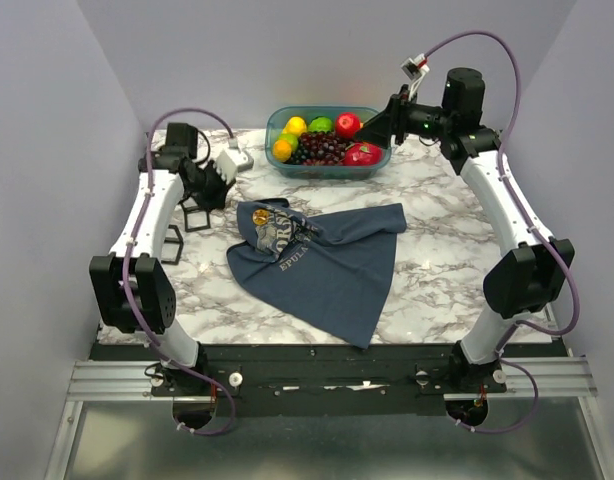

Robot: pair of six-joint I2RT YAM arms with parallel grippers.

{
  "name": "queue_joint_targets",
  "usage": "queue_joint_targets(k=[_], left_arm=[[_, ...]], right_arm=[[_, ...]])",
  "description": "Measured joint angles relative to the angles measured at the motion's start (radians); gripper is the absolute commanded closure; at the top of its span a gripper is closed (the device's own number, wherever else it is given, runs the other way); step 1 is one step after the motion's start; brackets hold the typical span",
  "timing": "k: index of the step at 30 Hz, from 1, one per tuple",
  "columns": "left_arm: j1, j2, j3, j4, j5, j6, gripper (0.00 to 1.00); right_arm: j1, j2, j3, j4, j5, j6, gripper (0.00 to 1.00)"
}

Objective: Remove the brooch from the garment
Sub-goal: Place the brooch in the brooch box.

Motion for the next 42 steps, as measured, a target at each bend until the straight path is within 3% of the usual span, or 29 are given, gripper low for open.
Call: queue_joint_targets(k=[6, 12, 22, 36, 39, 42], left_arm=[[-0.008, 0.064, -0.214, -0.018, -0.346, 0.117, 1.0], [-0.006, 0.181, -0.168, 0.096, -0.562, 0.098, 1.0], [-0.02, 0.324, -0.105, 0.226, -0.74, 0.096, 1.0], [-0.075, 0.38, -0.149, 0.376, -0.879, 0.13, 1.0], [-0.083, 0.385, -0.186, 0.407, -0.906, 0.135, 0.97], [-0.091, 0.385, -0.21, 0.432, -0.933, 0.141, 0.88]], right_arm=[[0.013, -0.011, -0.029, -0.033, 0.019, -0.025, 0.31], [0.012, -0.011, -0.031, -0.042, 0.023, -0.027, 0.31], [0.012, -0.011, -0.066, -0.047, 0.024, -0.027, 0.31], [0.012, -0.011, -0.084, -0.048, 0.023, -0.026, 0.31], [0.012, -0.011, -0.087, -0.048, 0.023, -0.026, 0.31], [0.012, -0.011, -0.09, -0.048, 0.023, -0.026, 0.31]])
